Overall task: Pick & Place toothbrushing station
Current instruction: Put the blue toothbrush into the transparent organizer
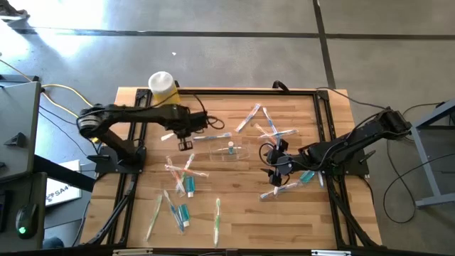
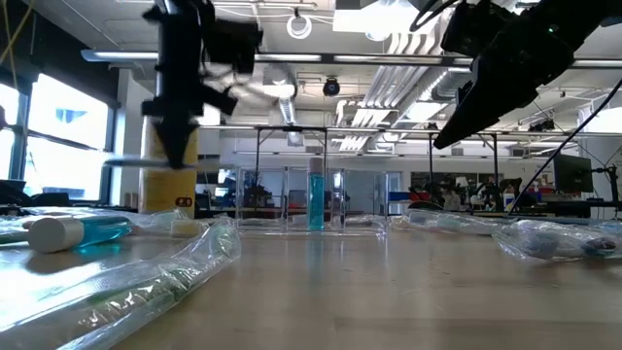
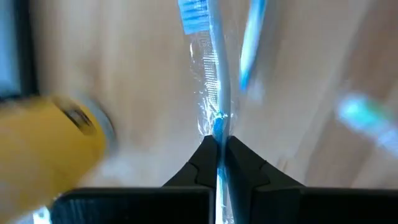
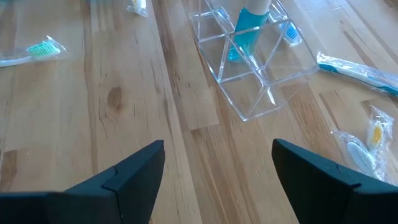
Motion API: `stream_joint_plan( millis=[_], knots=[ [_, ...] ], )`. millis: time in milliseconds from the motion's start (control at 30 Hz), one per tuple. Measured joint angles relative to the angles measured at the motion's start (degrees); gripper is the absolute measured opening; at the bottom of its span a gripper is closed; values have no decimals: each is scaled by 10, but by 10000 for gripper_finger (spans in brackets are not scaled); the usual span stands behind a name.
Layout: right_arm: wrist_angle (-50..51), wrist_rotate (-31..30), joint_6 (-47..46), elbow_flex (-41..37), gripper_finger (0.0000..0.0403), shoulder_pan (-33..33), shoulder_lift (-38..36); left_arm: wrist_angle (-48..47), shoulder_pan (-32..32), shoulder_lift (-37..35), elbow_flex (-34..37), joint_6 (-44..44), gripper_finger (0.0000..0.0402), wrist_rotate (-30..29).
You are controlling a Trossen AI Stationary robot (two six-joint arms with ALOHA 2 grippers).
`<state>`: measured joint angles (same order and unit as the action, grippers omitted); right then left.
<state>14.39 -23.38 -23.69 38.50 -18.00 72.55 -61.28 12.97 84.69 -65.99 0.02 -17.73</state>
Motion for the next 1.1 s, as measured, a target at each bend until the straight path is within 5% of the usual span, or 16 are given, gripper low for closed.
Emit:
stream_joint_plan(
  millis=[167,433,633,967,1100],
  knots=[
    [-7,-1,13,0,290,0,0,84,-42,-94,-34,26,4,14],
    [-157,3,117,0,290,0,0,396,-100,-180,-9,44,4,173],
    [-264,116,177,0,290,2,0,568,-155,-154,52,62,4,217],
    [-483,68,287,1,290,5,0,793,-187,-46,113,72,4,235],
    [-505,103,299,1,290,19,1,850,-186,-8,113,73,4,250]
  ],
)
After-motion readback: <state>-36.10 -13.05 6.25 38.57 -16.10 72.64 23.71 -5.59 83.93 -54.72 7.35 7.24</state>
